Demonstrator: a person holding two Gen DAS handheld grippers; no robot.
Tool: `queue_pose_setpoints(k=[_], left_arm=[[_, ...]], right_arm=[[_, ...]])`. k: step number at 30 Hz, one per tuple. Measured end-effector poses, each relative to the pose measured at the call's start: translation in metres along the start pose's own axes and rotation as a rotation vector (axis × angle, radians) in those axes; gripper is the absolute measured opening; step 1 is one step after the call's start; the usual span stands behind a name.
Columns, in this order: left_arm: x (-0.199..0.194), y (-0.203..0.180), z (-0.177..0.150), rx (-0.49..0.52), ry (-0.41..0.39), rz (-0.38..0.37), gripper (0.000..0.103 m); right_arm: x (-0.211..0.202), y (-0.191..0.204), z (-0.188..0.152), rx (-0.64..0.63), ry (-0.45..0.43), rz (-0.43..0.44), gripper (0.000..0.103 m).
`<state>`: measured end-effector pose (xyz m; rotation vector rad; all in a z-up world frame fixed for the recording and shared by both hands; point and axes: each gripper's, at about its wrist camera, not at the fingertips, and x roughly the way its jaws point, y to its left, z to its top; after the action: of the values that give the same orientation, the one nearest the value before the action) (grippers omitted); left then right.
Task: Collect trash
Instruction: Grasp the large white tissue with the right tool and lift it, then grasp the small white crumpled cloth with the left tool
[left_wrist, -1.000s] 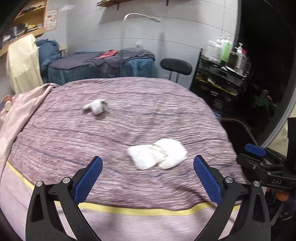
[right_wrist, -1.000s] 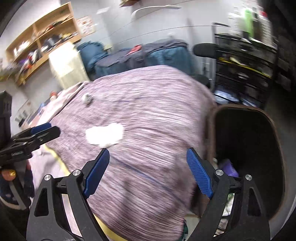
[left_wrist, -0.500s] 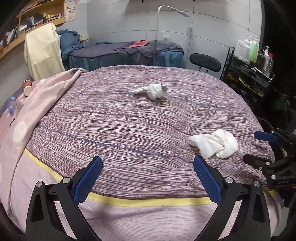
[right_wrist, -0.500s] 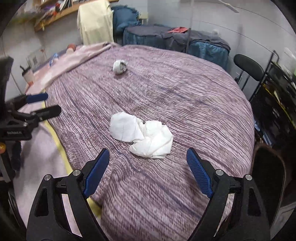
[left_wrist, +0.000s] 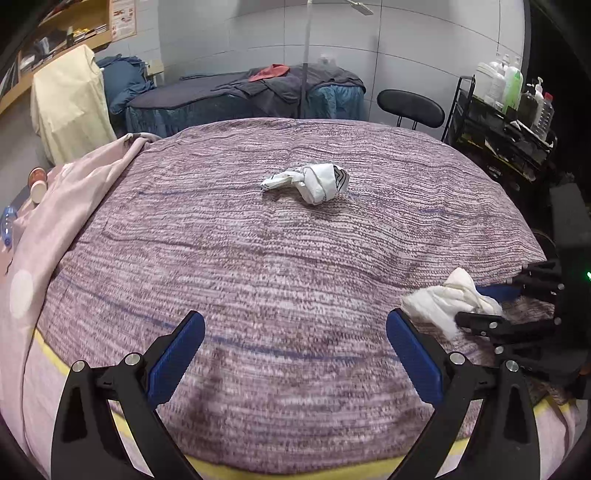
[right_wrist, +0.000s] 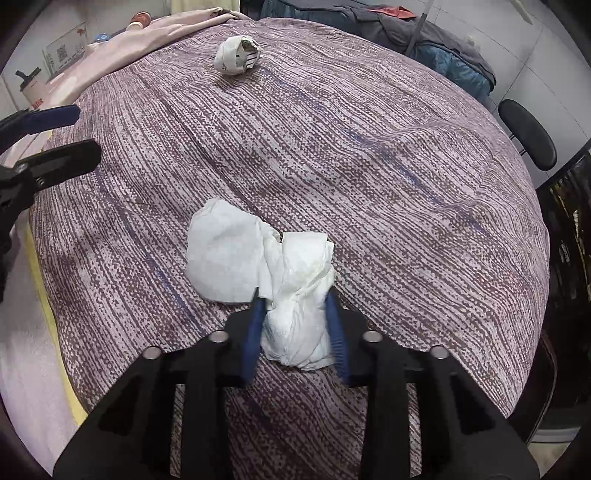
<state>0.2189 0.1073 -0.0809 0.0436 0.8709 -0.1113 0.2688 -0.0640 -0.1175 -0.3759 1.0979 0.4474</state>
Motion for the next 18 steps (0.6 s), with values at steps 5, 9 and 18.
queue_pose_setpoints(k=[5, 9, 18], left_arm=[[0.012, -0.004, 0.014, 0.010, 0.000, -0.007, 0.097], [0.020, -0.008, 0.027, 0.013, -0.008, -0.008, 0.097], [0.050, -0.012, 0.064, -0.023, -0.014, 0.004, 0.097]], right_arm=[[-0.013, -0.012, -0.004, 0.047, -0.083, 0.026, 0.016], [-0.021, -0.020, -0.008, 0.093, -0.130, 0.026, 0.016], [-0.028, -0.032, -0.019, 0.153, -0.164, 0.011, 0.016]])
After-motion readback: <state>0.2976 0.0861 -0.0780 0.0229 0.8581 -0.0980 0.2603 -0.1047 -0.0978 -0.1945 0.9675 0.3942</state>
